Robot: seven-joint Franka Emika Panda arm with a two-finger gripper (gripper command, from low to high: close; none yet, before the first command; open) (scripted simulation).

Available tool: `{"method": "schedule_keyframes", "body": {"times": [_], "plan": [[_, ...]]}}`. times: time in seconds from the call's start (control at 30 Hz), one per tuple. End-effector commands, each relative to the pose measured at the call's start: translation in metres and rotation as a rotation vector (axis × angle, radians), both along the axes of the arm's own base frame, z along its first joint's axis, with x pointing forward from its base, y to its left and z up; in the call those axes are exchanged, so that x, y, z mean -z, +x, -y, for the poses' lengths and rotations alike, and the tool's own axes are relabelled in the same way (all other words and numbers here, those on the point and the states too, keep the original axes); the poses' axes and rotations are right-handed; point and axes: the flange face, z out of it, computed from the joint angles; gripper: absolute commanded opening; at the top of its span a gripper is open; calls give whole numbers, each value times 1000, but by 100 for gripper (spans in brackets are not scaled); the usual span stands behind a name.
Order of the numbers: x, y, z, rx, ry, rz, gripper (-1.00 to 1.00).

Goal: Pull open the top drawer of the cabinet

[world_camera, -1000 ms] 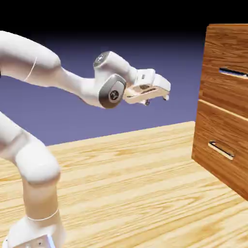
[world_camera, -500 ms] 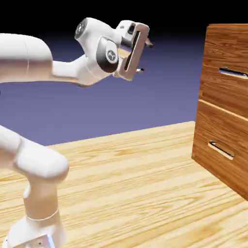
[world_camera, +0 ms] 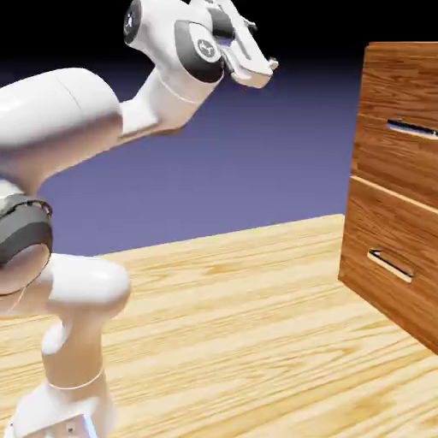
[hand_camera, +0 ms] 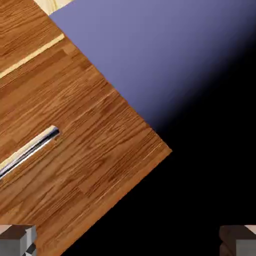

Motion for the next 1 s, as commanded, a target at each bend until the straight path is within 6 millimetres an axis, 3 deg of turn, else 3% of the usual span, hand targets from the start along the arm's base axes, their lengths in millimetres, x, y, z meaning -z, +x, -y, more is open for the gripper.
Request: {"method": "schedule_keyframes", "body": {"times": [0.0, 0.23, 0.5, 0.73, 0.97], "plan": [[-3, 2, 5, -2, -46, 28, 0], [-11, 31, 38, 10, -364, 197, 0], [1, 86, 69, 63, -731, 325, 0], [33, 150, 80, 109, -1069, 378, 0], [83, 221, 69, 130, -1431, 387, 0]]}}
